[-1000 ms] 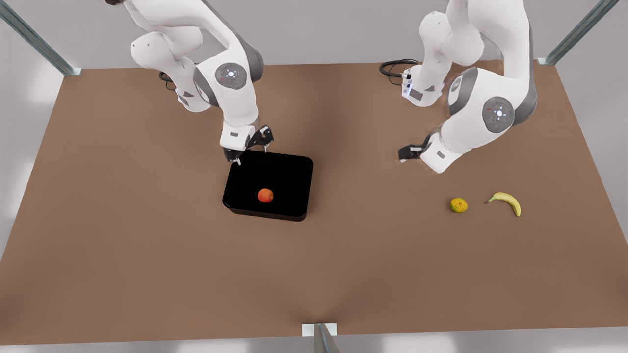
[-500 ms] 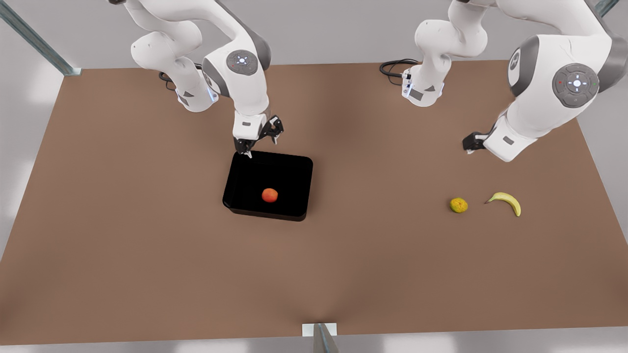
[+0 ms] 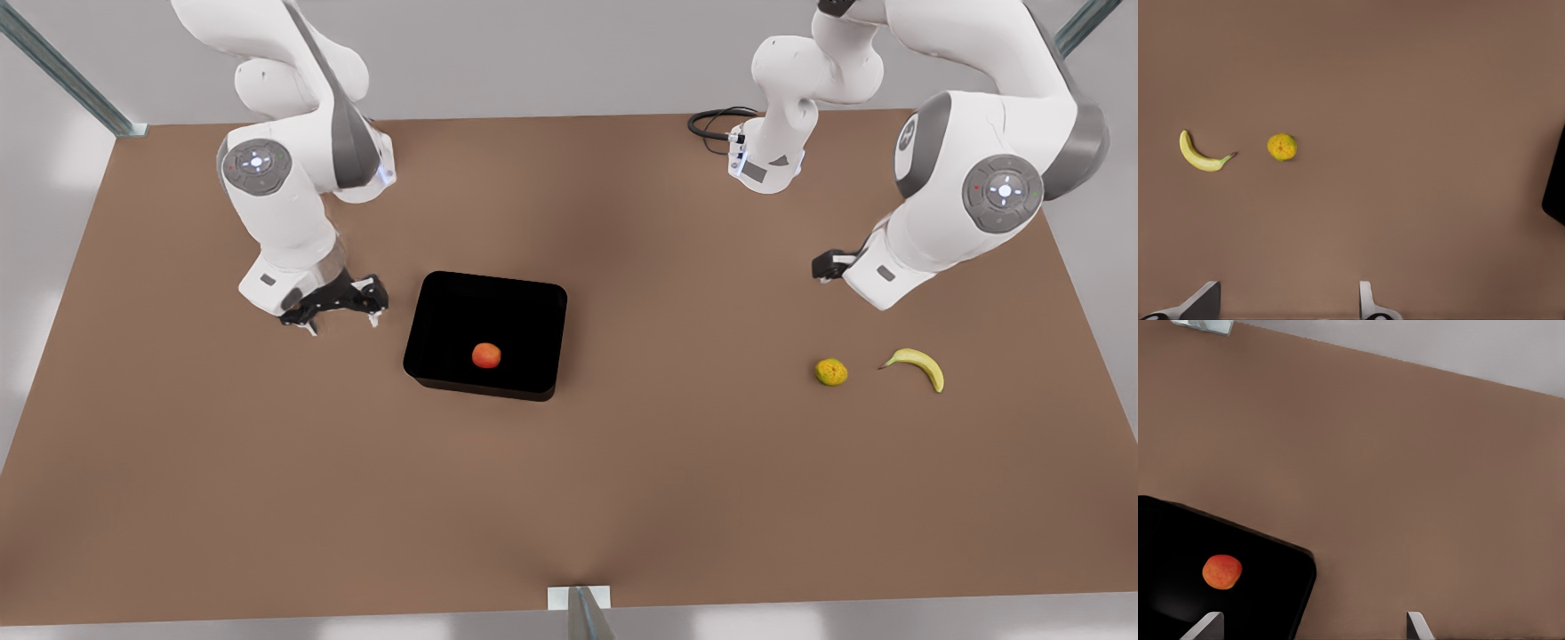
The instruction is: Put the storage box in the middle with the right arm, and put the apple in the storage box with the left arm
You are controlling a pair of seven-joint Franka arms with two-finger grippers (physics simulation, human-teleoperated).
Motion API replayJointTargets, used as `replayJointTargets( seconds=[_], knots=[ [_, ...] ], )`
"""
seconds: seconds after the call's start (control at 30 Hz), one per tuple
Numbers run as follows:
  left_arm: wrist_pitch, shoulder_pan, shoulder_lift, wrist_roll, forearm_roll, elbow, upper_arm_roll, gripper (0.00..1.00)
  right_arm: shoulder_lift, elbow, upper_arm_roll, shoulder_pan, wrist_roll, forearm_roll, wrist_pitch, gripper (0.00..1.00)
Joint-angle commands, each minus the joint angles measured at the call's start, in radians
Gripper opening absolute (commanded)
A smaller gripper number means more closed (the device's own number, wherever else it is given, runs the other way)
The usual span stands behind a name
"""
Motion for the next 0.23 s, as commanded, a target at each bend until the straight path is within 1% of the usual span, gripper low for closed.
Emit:
replayJointTargets(
  seconds=[0.0,0.07,0.2],
  knots=[
    [0.001,0.0,0.0,0.001,-0.001,0.002,0.0,1.0,0.006,0.03,0.002,-0.103,0.001,-0.001,-0.03,1.0],
    [0.001,0.002,0.002,0.001,-0.001,0.0,0.0,1.0,0.023,0.128,0.0,-0.121,-0.001,-0.001,-0.115,1.0],
    [0.001,0.0,0.008,0.002,-0.001,0.002,0.002,1.0,0.022,0.135,0.0,-0.124,-0.001,-0.001,-0.126,1.0]
  ],
)
